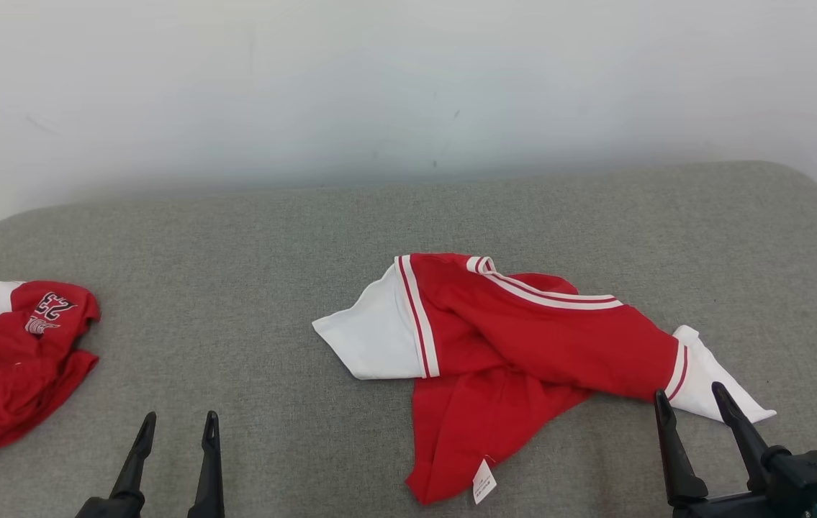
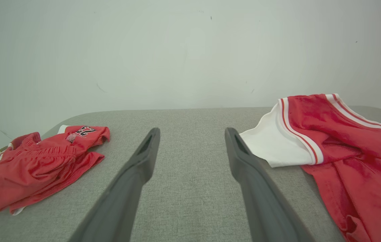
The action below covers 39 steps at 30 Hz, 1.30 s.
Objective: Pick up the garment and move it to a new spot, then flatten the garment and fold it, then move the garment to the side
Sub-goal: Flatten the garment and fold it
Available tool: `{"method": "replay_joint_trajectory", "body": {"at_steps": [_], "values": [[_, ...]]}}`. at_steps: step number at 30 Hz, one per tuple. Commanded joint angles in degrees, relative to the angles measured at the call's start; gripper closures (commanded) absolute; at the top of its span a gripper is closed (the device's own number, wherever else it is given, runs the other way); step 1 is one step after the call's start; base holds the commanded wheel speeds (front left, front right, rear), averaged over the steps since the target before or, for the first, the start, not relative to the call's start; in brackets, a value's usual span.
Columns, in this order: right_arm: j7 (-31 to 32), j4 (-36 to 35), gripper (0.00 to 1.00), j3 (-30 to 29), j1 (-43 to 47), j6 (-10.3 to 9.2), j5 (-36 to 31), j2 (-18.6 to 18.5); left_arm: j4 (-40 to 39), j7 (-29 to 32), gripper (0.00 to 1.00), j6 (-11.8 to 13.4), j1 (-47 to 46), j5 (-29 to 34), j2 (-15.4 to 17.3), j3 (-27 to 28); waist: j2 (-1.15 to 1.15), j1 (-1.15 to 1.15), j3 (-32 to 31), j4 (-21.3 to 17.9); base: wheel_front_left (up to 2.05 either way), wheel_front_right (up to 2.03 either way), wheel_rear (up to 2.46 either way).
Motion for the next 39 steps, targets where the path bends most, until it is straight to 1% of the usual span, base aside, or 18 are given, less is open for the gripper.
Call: {"method": "replay_joint_trajectory", "body": {"at_steps": [1,11,14,18,22,28,30,33,39], "values": [[0.05,-0.15,0.0,0.14,0.42,0.0,0.33,0.14,-0.28,0.09,0.0,0.03,0.92,-0.21,0.49,-0.02,0.0,0.01,-0.11,0.03,0.0,0.0,0.0],[0.25,-0.41,0.0,0.11,0.42,0.0,0.54,0.54,-0.38,0.33,0.0,0.15,0.29,-0.46,0.58,-0.63,0.0,0.01,0.16,0.51,0.0,0.0,0.0],[0.26,-0.5,0.0,0.08,0.29,0.0,0.71,0.62,-0.14,1.39,0.0,-0.78,-0.32,-1.12,0.23,-1.59,0.0,0.01,0.34,0.7,0.0,0.0,0.0],[0.68,-0.54,0.0,0.34,0.07,0.0,0.91,0.54,0.06,4.88,0.0,-3.83,-1.56,-2.74,-0.76,-5.04,0.0,0.01,0.84,0.69,0.0,0.0,0.0],[0.7,-0.35,0.0,0.77,-0.38,0.0,1.07,0.37,1.31,9.77,0.0,-7.78,-2.91,-4.15,-1.88,-10.03,0.0,0.01,1.44,0.33,0.0,0.0,0.0],[0.57,0.17,0.0,1.34,-1.14,0.0,1.66,0.5,4.8,16.42,0.0,-12.77,-4.58,-7.32,-4.22,-16.17,0.0,0.01,2.52,-1.0,0.0,0.0,0.0],[0.45,0.29,0.0,1.64,-1.59,0.0,1.61,0.55,6.29,18.19,0.0,-13.81,-5.45,-8.54,-4.56,-17.19,0.0,0.01,3.02,-1.66,0.0,0.0,0.0],[0.24,0.36,0.0,1.79,-2.0,0.0,1.75,0.62,7.67,19.4,0.0,-14.56,-6.33,-9.35,-4.87,-17.83,0.0,0.01,3.65,-2.4,0.0,0.0,0.0],[-0.54,0.91,0.0,1.88,-2.88,0.0,2.12,0.82,11.23,20.73,0.0,-15.38,-8.87,-9.73,-5.4,-19.14,0.0,0.01,5.8,-4.34,0.0,0.0,0.0]]}}
